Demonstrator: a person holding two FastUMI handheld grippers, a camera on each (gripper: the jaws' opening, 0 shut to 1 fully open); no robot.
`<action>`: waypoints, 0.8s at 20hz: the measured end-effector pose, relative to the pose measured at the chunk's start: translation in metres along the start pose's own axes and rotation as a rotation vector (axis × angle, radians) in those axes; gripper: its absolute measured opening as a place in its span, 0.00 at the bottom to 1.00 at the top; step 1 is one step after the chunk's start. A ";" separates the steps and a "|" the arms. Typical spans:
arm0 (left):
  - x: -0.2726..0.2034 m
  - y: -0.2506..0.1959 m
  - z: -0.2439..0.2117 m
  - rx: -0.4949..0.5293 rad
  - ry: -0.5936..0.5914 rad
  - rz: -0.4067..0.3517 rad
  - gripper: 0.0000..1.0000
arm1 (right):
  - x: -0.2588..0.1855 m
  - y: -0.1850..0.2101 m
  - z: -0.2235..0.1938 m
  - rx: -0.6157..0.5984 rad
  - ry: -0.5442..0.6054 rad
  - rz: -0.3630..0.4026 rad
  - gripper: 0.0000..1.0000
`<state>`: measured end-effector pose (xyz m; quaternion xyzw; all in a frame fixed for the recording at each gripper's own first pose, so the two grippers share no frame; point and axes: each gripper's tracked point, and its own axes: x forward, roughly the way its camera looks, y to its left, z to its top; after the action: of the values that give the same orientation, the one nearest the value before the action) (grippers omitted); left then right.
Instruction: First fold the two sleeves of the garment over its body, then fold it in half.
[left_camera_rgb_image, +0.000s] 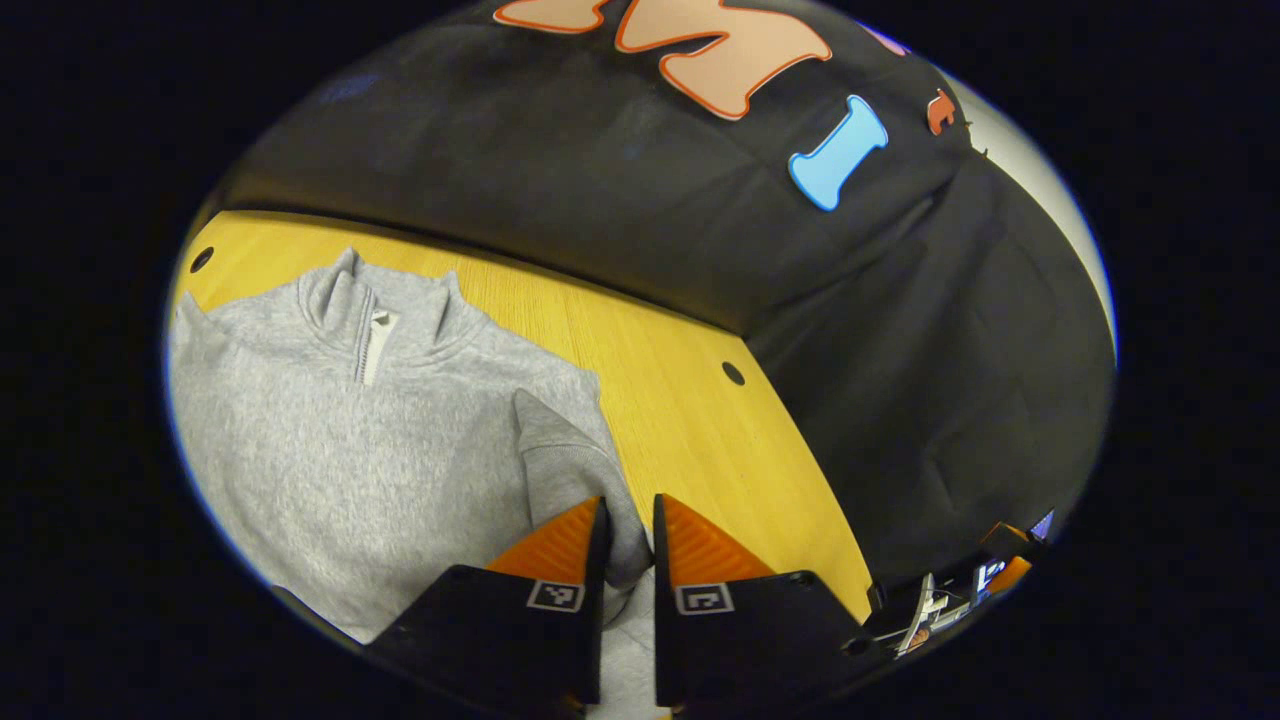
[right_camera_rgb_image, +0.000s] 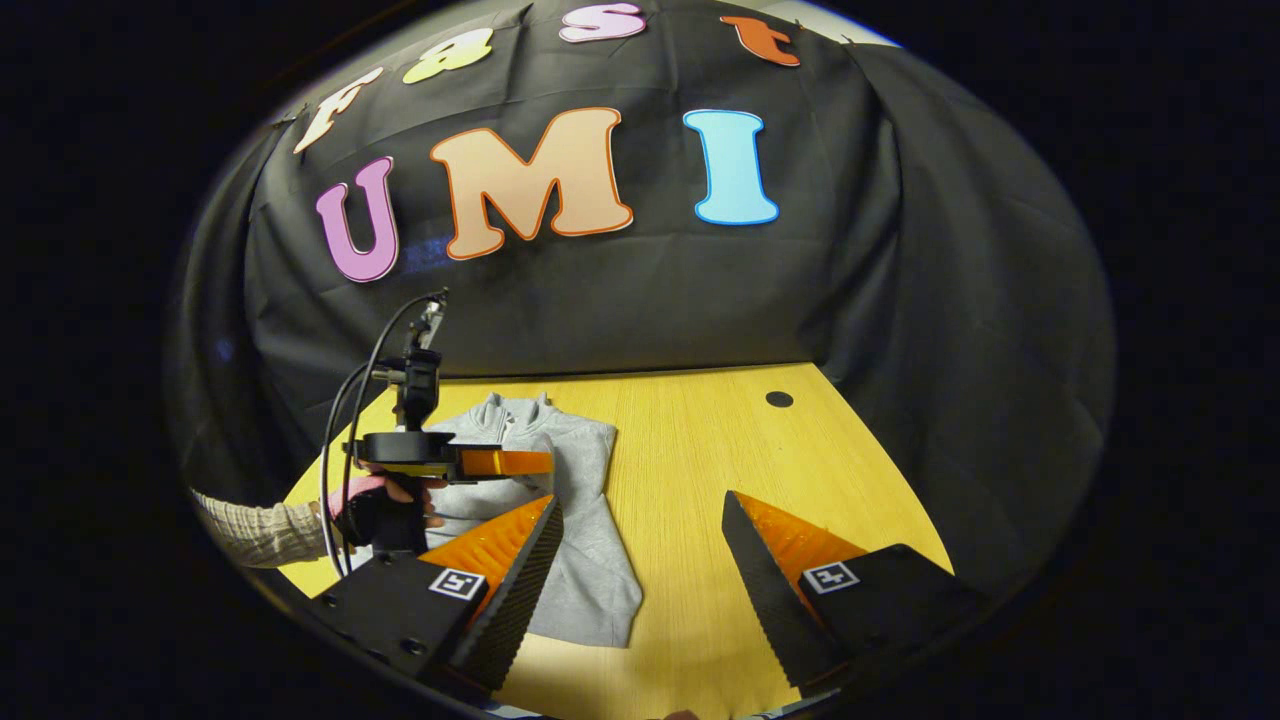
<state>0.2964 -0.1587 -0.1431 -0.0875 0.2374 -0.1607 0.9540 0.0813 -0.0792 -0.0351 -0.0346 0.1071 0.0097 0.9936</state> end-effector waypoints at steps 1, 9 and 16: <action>-0.001 0.003 0.000 0.008 0.006 0.014 0.46 | 0.001 0.002 -0.001 -0.004 0.001 0.004 0.99; -0.095 0.007 0.031 0.178 -0.086 0.053 0.96 | 0.005 0.042 -0.006 0.002 -0.004 0.076 0.99; -0.226 0.053 0.035 0.269 -0.192 0.229 0.95 | 0.001 0.076 -0.016 0.047 -0.016 0.123 0.99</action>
<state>0.1386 -0.0276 -0.0296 0.0534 0.1300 -0.0725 0.9874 0.0769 -0.0045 -0.0562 -0.0047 0.1014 0.0687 0.9925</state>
